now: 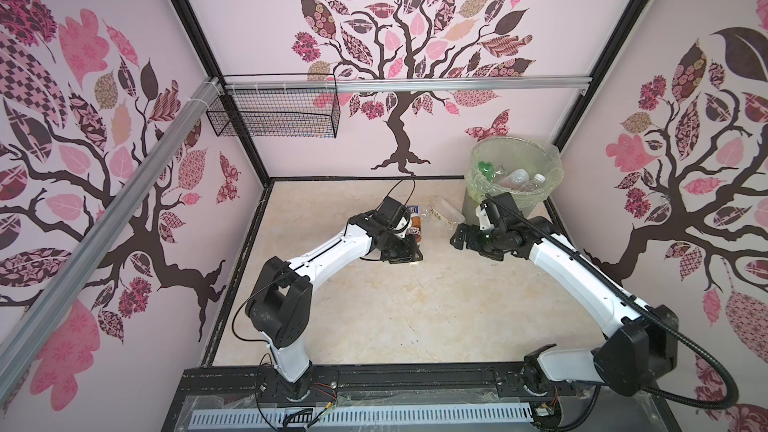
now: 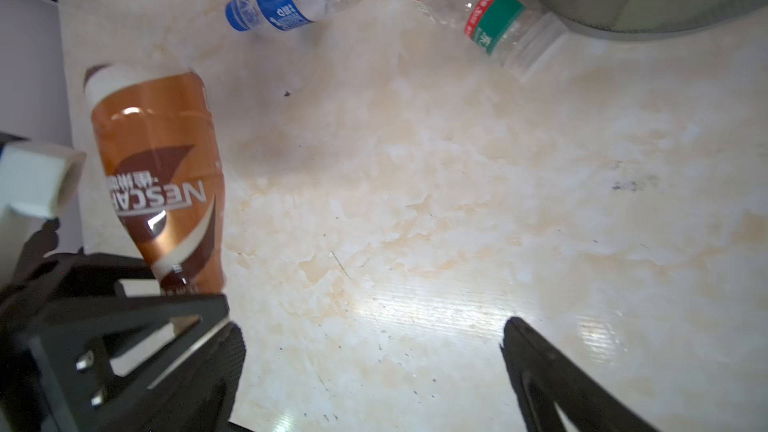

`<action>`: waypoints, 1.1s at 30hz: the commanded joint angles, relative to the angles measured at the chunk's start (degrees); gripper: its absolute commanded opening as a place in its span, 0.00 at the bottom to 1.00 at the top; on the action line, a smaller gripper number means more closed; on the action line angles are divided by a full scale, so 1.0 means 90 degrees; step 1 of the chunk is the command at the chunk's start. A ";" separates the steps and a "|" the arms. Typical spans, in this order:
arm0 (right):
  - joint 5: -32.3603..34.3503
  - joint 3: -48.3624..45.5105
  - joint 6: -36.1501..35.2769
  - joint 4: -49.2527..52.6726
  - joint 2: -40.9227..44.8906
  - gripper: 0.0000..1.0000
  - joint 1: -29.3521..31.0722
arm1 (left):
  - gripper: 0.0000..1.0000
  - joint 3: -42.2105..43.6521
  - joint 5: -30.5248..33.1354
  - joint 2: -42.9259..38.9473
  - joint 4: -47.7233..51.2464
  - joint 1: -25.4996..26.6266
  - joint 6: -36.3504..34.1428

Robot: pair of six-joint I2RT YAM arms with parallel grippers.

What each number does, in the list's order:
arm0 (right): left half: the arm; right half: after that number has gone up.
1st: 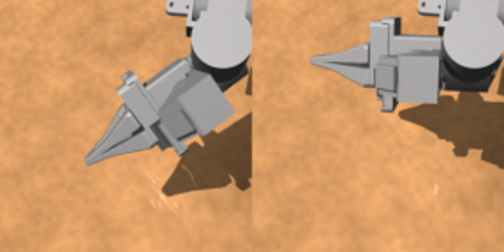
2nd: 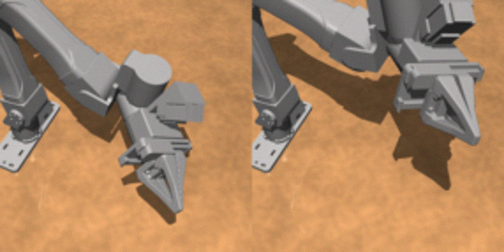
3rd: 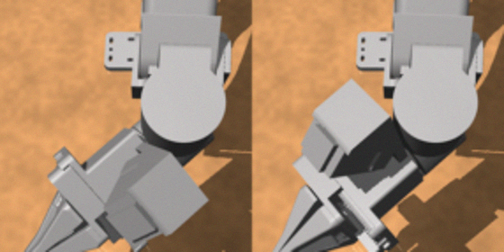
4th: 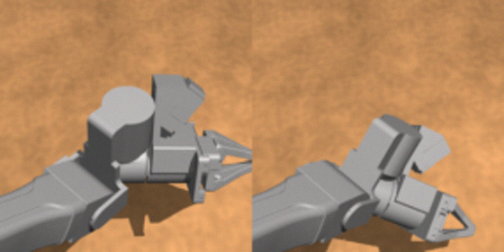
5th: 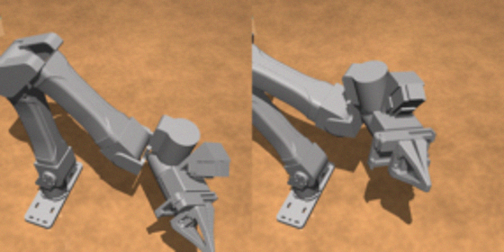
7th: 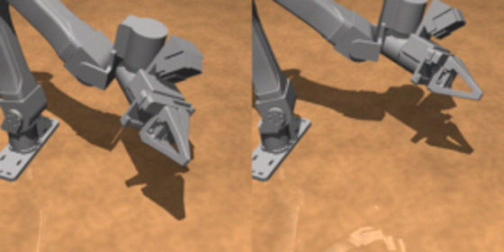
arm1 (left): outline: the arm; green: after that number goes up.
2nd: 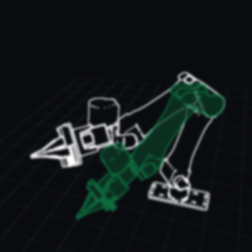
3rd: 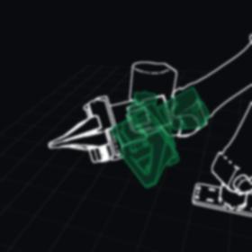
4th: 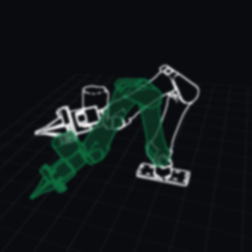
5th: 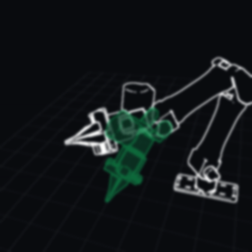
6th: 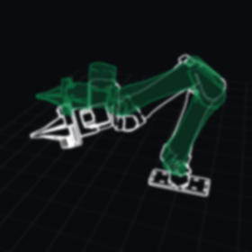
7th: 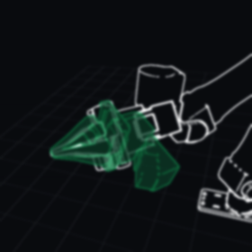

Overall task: Throw the plastic bottles in the bin
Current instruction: 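Lift the Nescafe bottle with left gripper toward right gripper while right gripper approaches, then close right gripper on the Nescafe bottle's end while left gripper holds it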

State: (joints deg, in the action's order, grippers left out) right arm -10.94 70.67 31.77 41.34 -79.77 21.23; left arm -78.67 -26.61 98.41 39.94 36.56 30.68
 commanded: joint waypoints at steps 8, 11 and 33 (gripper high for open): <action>-0.1179 0.1388 0.1080 -0.0724 -0.1225 0.99 -0.0011 | 0.29 0.0515 -0.0767 -0.0601 -0.0197 -0.0010 -0.0355; -0.1398 0.1441 0.1252 -0.0899 -0.1360 1.00 0.0009 | 0.28 0.0448 -0.0813 -0.0651 -0.0213 -0.0016 -0.0334; -0.1711 0.1825 0.1519 -0.1024 -0.2064 0.91 0.0322 | 0.26 0.0363 -0.1137 -0.0839 -0.0473 -0.0010 -0.0153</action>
State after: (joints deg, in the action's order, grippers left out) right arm -26.11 84.49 42.50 30.81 -96.68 23.64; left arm -75.20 -36.18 92.60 37.30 36.51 29.69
